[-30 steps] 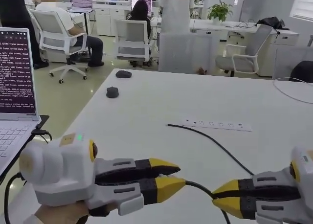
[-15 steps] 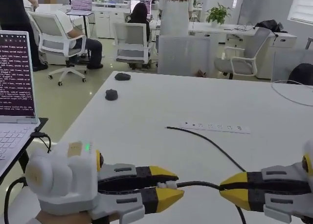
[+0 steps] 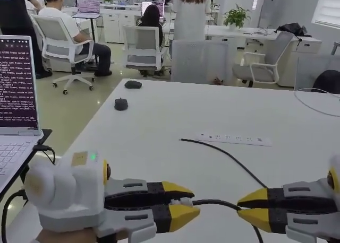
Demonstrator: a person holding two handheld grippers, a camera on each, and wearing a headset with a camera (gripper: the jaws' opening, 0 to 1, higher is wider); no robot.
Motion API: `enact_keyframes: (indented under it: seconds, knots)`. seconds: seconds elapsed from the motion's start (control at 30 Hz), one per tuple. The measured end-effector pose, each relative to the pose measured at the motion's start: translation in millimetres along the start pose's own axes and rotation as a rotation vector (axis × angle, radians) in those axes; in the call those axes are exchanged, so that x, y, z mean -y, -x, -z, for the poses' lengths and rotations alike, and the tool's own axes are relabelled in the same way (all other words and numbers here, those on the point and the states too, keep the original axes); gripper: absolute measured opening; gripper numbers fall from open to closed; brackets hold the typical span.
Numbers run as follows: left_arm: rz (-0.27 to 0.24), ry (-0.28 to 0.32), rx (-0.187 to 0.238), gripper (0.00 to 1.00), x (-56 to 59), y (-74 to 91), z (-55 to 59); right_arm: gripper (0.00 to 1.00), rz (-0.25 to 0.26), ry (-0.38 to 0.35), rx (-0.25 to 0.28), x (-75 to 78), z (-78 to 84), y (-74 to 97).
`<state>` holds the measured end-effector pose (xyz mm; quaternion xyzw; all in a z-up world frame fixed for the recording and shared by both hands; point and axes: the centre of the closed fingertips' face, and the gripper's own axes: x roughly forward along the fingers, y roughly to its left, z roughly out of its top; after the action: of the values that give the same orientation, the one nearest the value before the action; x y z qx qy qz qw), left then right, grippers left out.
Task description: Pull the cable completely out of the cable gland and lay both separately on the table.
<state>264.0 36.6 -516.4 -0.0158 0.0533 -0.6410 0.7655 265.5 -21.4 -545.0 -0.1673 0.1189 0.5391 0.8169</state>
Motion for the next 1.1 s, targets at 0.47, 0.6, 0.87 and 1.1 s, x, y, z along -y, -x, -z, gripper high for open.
enact_keyframes:
  seconds: [0.47,0.6,0.87,1.1]
  knots:
    - [0.038,0.017,0.042,0.16,7.7,-2.3,-7.6,0.1,-0.136,0.071,0.06,-25.1,-33.7,-38.7]
    - [0.033,0.019,0.051,0.16,6.6,-1.7,-9.1,0.04,-0.136,0.025,0.094,-24.9,-37.4,-41.2]
    - [0.029,0.017,0.036,0.18,7.0,-5.0,-4.9,0.03,-0.13,-0.029,0.162,-25.8,-42.2,-34.1]
    - [0.03,0.022,0.023,0.18,7.1,-3.6,-3.3,0.02,-0.139,-0.041,0.178,-27.5,-44.7,-35.1]
